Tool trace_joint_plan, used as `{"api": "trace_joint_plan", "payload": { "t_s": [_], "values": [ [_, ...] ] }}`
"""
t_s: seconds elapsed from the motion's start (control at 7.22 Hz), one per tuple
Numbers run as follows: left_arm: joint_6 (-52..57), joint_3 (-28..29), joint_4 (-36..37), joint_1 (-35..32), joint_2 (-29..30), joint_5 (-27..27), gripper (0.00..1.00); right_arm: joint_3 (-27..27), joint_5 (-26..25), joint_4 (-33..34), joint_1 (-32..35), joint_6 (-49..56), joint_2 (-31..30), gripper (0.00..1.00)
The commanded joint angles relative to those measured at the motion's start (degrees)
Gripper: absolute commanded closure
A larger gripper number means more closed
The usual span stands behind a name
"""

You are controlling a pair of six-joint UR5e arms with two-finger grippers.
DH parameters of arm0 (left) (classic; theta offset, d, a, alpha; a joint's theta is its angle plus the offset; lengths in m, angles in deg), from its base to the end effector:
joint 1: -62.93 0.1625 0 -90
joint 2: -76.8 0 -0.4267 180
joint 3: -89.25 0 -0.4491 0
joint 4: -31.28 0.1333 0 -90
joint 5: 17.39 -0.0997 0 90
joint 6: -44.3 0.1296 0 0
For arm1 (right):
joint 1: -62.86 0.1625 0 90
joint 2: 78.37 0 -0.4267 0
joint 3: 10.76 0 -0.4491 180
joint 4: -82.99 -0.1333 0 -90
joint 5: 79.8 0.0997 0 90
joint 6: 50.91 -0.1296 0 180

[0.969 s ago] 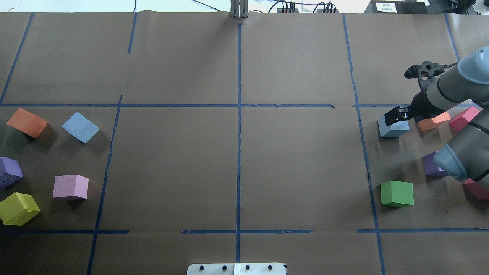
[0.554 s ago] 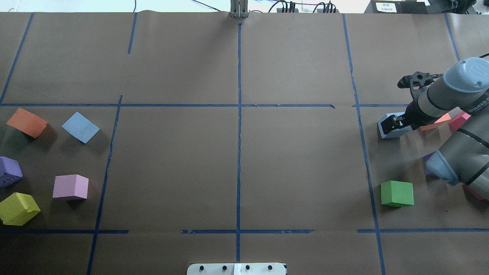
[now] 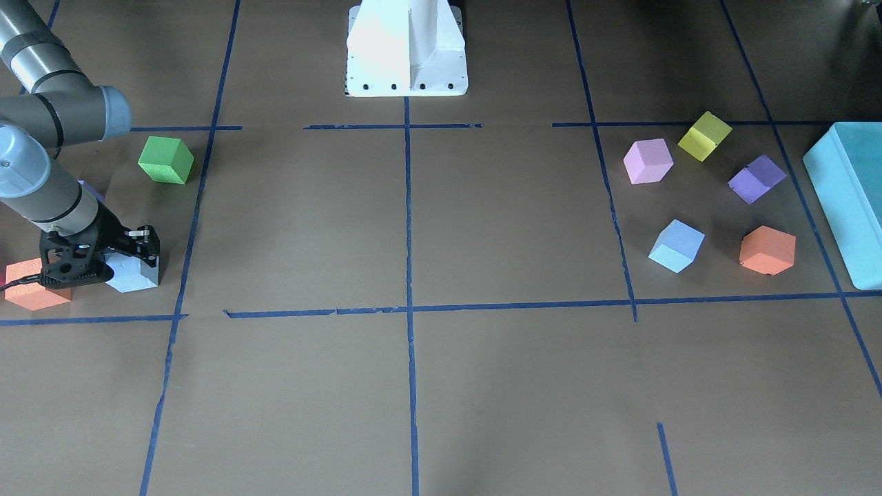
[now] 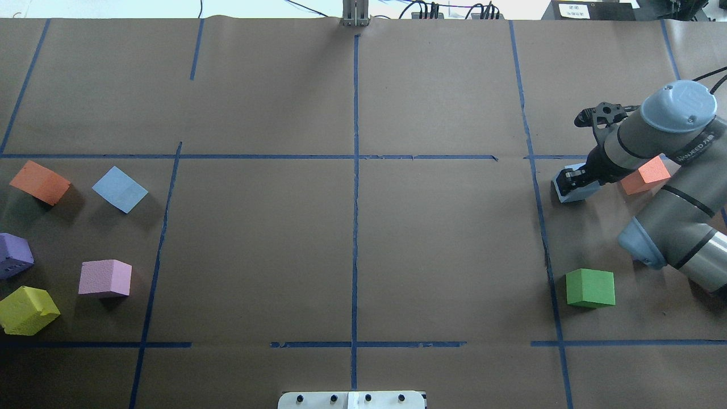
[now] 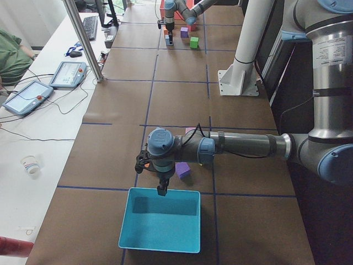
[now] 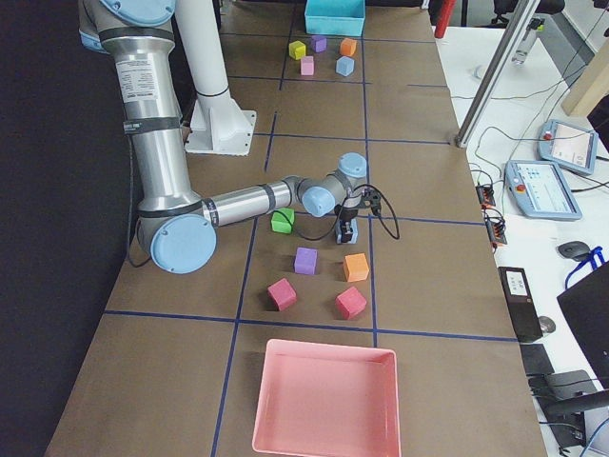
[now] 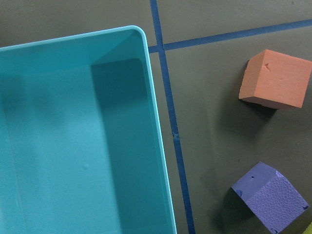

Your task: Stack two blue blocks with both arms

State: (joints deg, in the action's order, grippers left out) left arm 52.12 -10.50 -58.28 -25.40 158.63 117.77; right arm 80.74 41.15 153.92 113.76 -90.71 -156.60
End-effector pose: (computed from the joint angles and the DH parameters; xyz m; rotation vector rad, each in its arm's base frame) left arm -0.0271 -0.4908 0.6619 0.0612 0.7870 0.1648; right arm -0.3695 -0.5603 0.5177 0.0911 -0.7556 -0.1408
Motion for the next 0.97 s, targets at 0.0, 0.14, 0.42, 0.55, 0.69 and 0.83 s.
{"api": "trace_joint_plan", "payload": {
  "t_s": [0.0,0.14,0.42,0.55,0.69,0.83],
  "values": [
    [0.0,-0.1,0.0,0.1,0.0,0.0,0.00,-0.4,0.1,1.1,-2.8,-5.8,7.3,0.71],
    [0.0,-0.2,0.0,0.0,0.0,0.0,0.00,-0.4,-0.5,6.3,-6.4,-13.8,14.1,0.71],
    [0.0,-0.5,0.1,0.0,0.0,0.0,0.00,-5.8,-8.2,18.1,-14.2,-25.8,31.7,0.70],
    [0.0,-0.5,0.2,0.0,0.0,0.0,0.00,-14.1,-11.1,17.9,-17.6,-31.8,40.3,0.69],
    [0.0,-0.5,0.2,0.0,0.0,0.0,0.00,-19.6,-12.5,17.8,-19.6,-33.1,45.2,0.67],
    [0.0,-0.5,0.2,0.0,0.0,0.0,0.00,-20.4,-14.0,17.8,-21.0,-33.1,45.4,0.65]
  ]
}}
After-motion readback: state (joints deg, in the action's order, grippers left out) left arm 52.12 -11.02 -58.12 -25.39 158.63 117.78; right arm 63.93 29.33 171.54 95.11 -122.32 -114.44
